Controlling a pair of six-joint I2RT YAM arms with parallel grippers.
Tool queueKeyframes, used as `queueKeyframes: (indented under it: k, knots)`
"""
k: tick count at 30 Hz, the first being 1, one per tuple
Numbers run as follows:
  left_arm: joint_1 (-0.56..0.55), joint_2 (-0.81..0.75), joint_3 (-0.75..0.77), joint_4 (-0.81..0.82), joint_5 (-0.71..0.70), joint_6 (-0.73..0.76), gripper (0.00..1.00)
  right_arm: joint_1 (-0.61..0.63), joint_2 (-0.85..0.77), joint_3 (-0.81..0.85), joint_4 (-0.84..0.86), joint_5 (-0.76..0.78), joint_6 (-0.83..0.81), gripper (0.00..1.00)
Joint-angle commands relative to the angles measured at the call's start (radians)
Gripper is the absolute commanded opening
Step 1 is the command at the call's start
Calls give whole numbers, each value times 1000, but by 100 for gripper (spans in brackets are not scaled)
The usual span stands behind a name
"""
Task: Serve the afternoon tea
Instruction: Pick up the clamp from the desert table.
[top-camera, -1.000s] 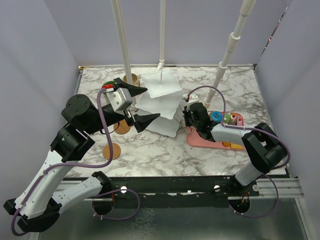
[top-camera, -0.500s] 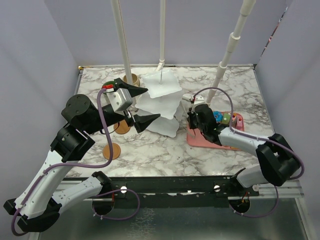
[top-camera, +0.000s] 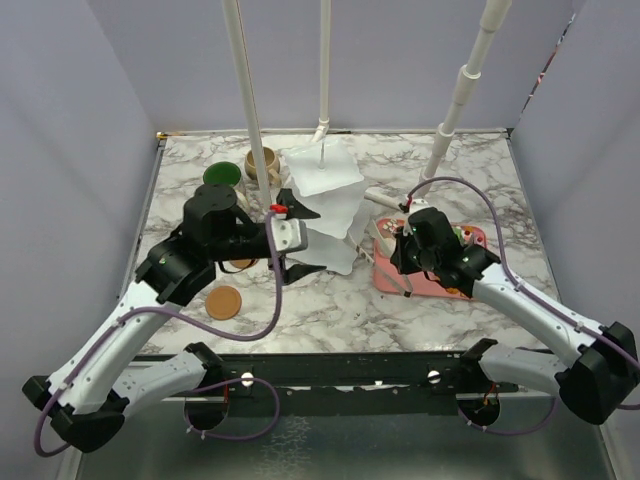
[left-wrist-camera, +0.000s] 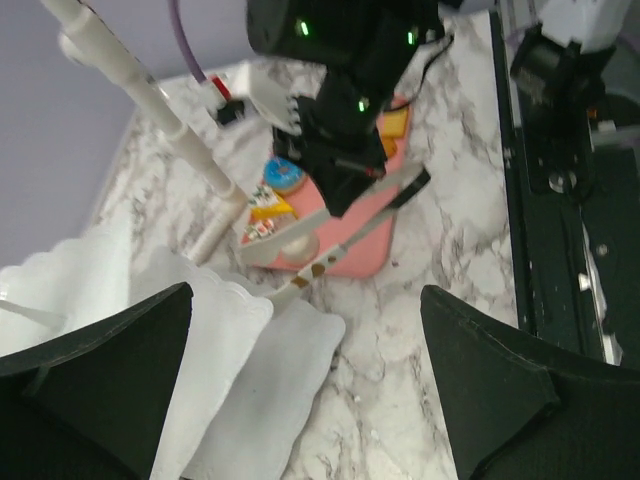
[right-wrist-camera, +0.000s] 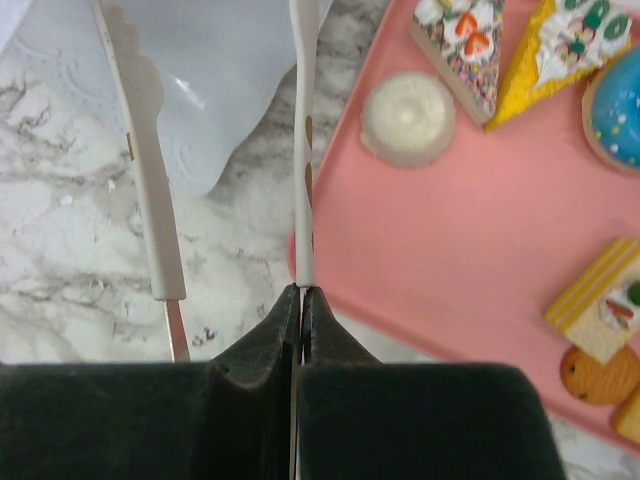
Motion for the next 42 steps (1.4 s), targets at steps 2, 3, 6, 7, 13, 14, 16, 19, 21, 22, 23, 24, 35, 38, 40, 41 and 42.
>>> queueKeyframes:
  k: [2, 3, 6, 7, 13, 14, 16, 19, 21, 22, 23, 24, 35, 38, 40, 41, 42]
  knots:
    - [-13, 86, -72, -118, 94, 290, 96, 6, -78, 88, -320, -91, 57, 1]
    - [-21, 101, -79, -124, 91, 324, 95, 5, -94, 99, -340, -117, 52, 1]
    - [-70, 155, -88, -140, 67, 413, 94, 6, -131, 146, -415, -168, 43, 1]
    - [-94, 174, -89, -148, 59, 438, 94, 7, -138, 163, -437, -201, 34, 1]
    - [-198, 260, -107, -156, -4, 562, 93, 8, -162, 259, -553, -339, -33, 1]
    - [-203, 274, -106, -158, -6, 575, 92, 9, -163, 271, -567, -356, -41, 1]
    - [-206, 301, -100, -164, -11, 589, 90, 11, -163, 286, -588, -375, -57, 1]
    - [-208, 339, -85, -174, -19, 600, 87, 14, -150, 300, -615, -395, -85, 1]
    - [-208, 361, -77, -175, -28, 599, 84, 19, -140, 308, -630, -405, -103, 1]
    - [-208, 369, -75, -175, -31, 599, 83, 20, -137, 306, -629, -411, -107, 1]
    - [-207, 373, -77, -175, -36, 600, 82, 23, -134, 304, -624, -417, -110, 1]
    - [-208, 377, -81, -176, -39, 599, 81, 26, -131, 305, -623, -422, -112, 1]
    - [-220, 421, -116, -186, 18, 542, 46, 50, -87, 376, -610, -420, -142, 1]
    - [-231, 424, -118, -200, 26, 537, 34, 51, -88, 392, -570, -464, -146, 1]
    - [-235, 423, -111, -201, 33, 532, 12, 51, -92, 392, -528, -509, -146, 1]
    - [-235, 421, -107, -201, 36, 523, 0, 51, -95, 393, -500, -527, -141, 2]
    - [-235, 417, -102, -201, 42, 503, 0, 51, -99, 391, -469, -541, -134, 6]
